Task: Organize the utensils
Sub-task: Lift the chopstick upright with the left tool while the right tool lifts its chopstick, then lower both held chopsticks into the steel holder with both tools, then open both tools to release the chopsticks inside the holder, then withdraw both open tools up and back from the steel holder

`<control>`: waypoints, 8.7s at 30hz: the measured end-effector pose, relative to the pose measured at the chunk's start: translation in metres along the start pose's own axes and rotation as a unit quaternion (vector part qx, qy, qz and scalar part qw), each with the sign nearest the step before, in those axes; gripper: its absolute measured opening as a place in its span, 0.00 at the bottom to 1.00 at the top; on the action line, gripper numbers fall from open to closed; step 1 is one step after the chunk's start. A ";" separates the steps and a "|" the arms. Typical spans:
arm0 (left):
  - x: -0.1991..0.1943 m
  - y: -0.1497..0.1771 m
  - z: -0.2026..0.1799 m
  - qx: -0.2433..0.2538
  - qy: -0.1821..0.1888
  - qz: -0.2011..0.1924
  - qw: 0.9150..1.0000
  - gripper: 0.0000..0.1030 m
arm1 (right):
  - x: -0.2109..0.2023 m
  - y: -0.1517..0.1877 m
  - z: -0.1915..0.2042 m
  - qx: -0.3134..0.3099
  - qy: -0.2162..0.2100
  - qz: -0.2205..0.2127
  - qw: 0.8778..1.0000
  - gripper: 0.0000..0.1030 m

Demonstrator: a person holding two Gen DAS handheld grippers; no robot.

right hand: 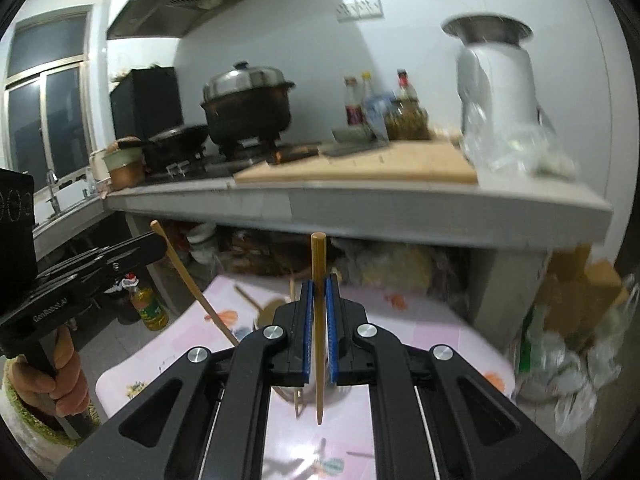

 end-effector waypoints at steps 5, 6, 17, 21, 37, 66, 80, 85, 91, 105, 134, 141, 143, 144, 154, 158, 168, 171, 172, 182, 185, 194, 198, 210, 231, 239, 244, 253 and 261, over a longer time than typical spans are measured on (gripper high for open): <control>0.007 -0.031 0.011 0.000 -0.009 -0.026 1.000 0.05 | 0.014 -0.032 0.010 -0.015 -0.009 -0.009 1.000 0.07; 0.009 -0.034 0.014 -0.001 -0.011 -0.028 1.000 0.05 | 0.020 -0.038 0.012 -0.019 -0.009 -0.012 1.000 0.07; 0.063 -0.032 0.057 -0.008 -0.050 -0.019 0.999 0.05 | 0.083 -0.057 0.020 -0.022 -0.017 0.002 1.000 0.07; 0.079 -0.022 0.070 -0.015 -0.056 -0.011 0.998 0.05 | 0.105 -0.055 0.016 -0.014 -0.020 0.012 1.000 0.07; 0.110 0.002 0.082 -0.007 -0.059 0.015 0.998 0.05 | 0.150 -0.038 0.017 -0.011 -0.030 0.040 0.999 0.07; 0.101 0.031 0.051 0.036 -0.033 0.011 0.999 0.05 | 0.148 -0.007 0.039 -0.056 -0.044 0.050 0.996 0.07; 0.097 0.026 0.053 0.023 -0.022 0.004 0.999 0.05 | 0.146 -0.024 0.028 -0.037 -0.041 0.028 0.998 0.07; 0.089 0.026 0.054 0.008 0.002 -0.005 1.000 0.05 | 0.151 -0.032 0.027 -0.039 -0.035 0.019 0.998 0.07; 0.089 0.029 0.058 -0.007 0.016 -0.003 1.000 0.05 | 0.163 -0.027 0.029 -0.042 -0.032 0.027 0.998 0.07; 0.093 0.039 0.060 -0.021 0.026 0.001 0.999 0.05 | 0.185 0.000 0.029 -0.033 -0.046 0.069 0.996 0.07; 0.109 0.047 0.092 -0.112 0.053 0.031 0.992 0.00 | 0.194 0.021 0.020 -0.013 -0.060 0.104 0.993 0.08; 0.106 0.047 0.093 -0.104 0.039 0.030 0.993 0.00 | 0.184 0.019 0.011 0.005 -0.069 0.095 0.993 0.20; 0.104 0.047 0.093 -0.100 0.034 0.031 0.994 0.02 | 0.178 0.015 0.010 0.009 -0.074 0.086 0.993 0.24; 0.103 0.047 0.093 -0.099 0.031 0.031 0.994 0.06 | 0.176 0.012 0.010 0.010 -0.076 0.082 0.994 0.26; 0.081 0.065 0.104 -0.086 -0.025 0.042 0.995 0.39 | 0.156 -0.019 0.018 0.014 -0.114 0.045 0.992 0.41; 0.072 0.079 0.115 -0.097 -0.042 0.051 0.993 0.48 | 0.152 -0.020 0.025 0.018 -0.131 0.043 0.990 0.41; 0.045 0.101 0.127 -0.115 -0.061 0.049 0.990 0.56 | 0.125 -0.022 0.035 0.023 -0.155 0.020 0.987 0.41; 0.039 0.104 0.126 -0.116 -0.060 0.047 0.990 0.58 | 0.120 -0.024 0.032 0.030 -0.160 0.018 0.987 0.41; 0.037 0.105 0.125 -0.114 -0.061 0.047 0.990 0.60 | 0.118 -0.025 0.031 0.034 -0.165 0.018 0.986 0.41; 0.024 0.113 0.121 -0.113 -0.060 0.046 0.991 0.62 | 0.140 -0.010 0.053 0.011 -0.158 0.069 0.985 0.41; 0.023 0.115 0.120 -0.113 -0.059 0.047 0.991 0.62 | 0.152 -0.003 0.060 -0.016 -0.116 0.083 0.990 0.28; 0.018 0.120 0.122 -0.116 -0.063 0.047 0.990 0.62 | 0.117 -0.030 0.076 -0.083 -0.050 0.001 0.995 0.06; 0.019 0.119 0.122 -0.117 -0.062 0.046 0.990 0.62 | 0.107 -0.041 0.084 -0.106 -0.037 -0.021 0.994 0.06; 0.021 0.121 0.126 -0.121 -0.070 0.050 0.989 0.62 | 0.136 -0.024 0.067 -0.051 -0.067 0.026 0.996 0.06; 0.020 0.129 0.123 -0.120 -0.076 0.059 0.988 0.65 | 0.183 0.050 0.066 -0.058 -0.061 0.102 0.991 0.09; 0.008 0.135 0.118 -0.124 -0.079 0.060 0.987 0.66 | 0.175 0.050 0.069 -0.057 -0.060 0.105 0.991 0.10; 0.005 0.136 0.117 -0.124 -0.078 0.060 0.987 0.67 | 0.152 0.042 0.068 -0.046 -0.065 0.087 0.993 0.24; -0.016 0.143 0.107 -0.120 -0.076 0.066 0.988 0.70 | 0.074 0.041 0.056 -0.007 -0.060 0.034 0.998 0.53; -0.039 0.159 0.096 -0.100 -0.112 0.094 0.984 0.81 | 0.022 0.109 0.034 0.037 0.017 0.062 0.997 0.74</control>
Point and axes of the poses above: each gripper's, at about its wrist camera, not at the fingertips, and x roughly the way its jaws point, z to its left, y to its underside, the point moved 6 cm from there along x, roughly the way its jaws point, and after that the axes turned 2 degrees about z, right-handed, at the moved point
